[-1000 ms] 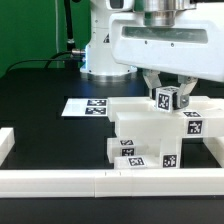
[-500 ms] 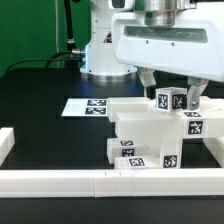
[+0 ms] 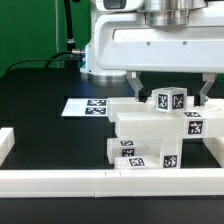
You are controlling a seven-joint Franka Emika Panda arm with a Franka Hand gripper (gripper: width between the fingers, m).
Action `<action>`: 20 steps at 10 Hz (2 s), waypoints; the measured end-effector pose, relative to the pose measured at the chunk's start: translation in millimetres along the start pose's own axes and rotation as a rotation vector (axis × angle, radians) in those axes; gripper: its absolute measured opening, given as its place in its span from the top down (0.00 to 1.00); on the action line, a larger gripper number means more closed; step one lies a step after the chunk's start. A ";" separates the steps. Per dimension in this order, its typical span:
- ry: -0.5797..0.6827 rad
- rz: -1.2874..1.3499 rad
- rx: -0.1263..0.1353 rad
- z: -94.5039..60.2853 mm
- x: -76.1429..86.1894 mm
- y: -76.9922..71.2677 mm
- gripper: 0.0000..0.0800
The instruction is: Assemble chair
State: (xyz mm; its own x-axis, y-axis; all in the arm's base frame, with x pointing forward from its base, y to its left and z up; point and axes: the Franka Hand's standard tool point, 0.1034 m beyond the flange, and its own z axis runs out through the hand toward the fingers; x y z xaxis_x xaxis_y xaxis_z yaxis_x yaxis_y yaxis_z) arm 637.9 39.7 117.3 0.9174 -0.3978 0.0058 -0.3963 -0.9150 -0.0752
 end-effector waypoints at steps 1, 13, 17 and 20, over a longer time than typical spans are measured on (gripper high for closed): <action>0.011 -0.116 0.001 -0.2 0.3 -2.2 0.19; 0.026 -0.738 -0.071 1.4 1.9 -0.6 0.66; 0.026 -0.713 -0.071 1.9 1.9 -0.1 0.66; 0.036 -0.357 -0.063 2.3 3.2 3.0 0.66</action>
Offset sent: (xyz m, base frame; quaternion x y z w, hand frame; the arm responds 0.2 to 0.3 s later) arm 0.0001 0.0045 0.0015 -0.0172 0.0241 -0.2689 0.9627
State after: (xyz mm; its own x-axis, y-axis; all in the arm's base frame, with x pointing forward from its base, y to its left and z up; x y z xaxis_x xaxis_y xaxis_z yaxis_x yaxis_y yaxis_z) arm 639.7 35.9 114.8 0.9970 -0.0531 0.0556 -0.0532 -0.9986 -0.0001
